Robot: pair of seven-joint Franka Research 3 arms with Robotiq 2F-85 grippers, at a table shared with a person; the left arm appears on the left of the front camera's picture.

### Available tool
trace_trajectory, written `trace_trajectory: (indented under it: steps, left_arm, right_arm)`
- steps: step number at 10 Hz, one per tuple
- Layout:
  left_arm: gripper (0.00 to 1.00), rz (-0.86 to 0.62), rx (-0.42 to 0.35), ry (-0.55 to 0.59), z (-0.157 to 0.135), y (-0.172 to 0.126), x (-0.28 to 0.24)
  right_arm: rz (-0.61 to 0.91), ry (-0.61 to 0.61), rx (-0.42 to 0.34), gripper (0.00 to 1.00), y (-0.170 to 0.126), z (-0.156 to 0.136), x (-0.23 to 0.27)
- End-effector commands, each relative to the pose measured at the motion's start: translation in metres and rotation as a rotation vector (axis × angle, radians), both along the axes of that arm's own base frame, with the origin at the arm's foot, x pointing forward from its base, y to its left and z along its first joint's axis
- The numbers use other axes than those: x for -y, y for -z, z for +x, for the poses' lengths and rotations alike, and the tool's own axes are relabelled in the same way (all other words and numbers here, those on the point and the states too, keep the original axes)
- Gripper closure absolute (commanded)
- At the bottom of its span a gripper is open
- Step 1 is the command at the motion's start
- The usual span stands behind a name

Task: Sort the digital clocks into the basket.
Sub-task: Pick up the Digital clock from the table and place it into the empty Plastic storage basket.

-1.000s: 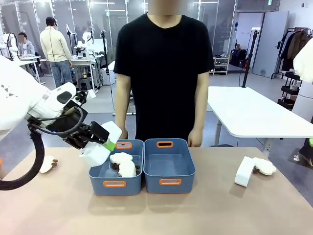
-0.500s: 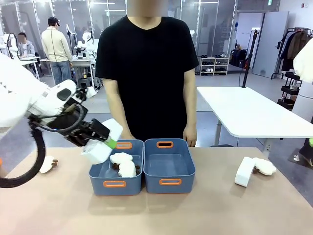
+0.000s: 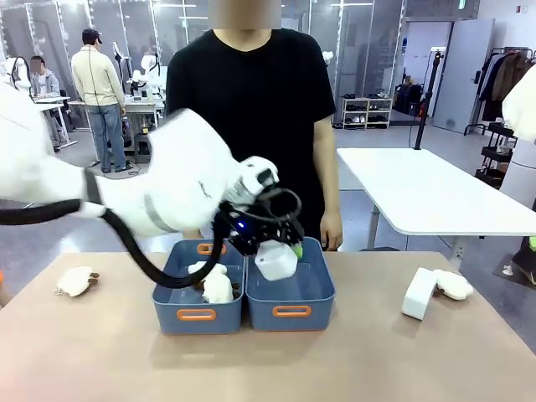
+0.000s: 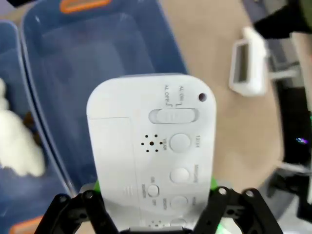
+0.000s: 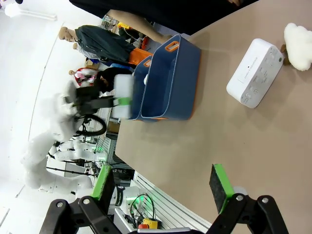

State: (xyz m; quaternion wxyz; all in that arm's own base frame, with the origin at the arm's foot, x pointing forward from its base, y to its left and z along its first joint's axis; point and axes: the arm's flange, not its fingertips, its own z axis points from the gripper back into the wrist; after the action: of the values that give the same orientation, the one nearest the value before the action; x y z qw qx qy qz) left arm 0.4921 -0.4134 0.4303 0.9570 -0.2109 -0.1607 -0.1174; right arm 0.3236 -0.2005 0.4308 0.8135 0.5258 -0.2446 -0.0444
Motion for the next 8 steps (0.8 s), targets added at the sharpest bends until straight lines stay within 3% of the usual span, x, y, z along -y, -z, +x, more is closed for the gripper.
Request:
trace_trajectory:
  steps: [1,3,7,8]
  left_arm:
    - [0.21,0.176,-0.025,-0.097,0.037,-0.018,0.077]
    - [0.21,0.192,-0.034,-0.184,0.050,0.000,0.100]
    - [0.21,0.282,-0.106,-0.174,0.051,0.026,0.110]
    - [0.06,0.284,-0.109,-0.177,0.052,0.028,0.110]
  right_arm:
    - [0.009,0.002,0.013,0.00,-0.002,0.000,-0.001]
    - [0.009,0.002,0.013,0.00,-0.002,0.000,-0.001]
    - [0.009,0.002,0.013,0.00,-0.002,0.000,-0.001]
    - [0.009,0.002,0.013,0.00,-0.002,0.000,-0.001]
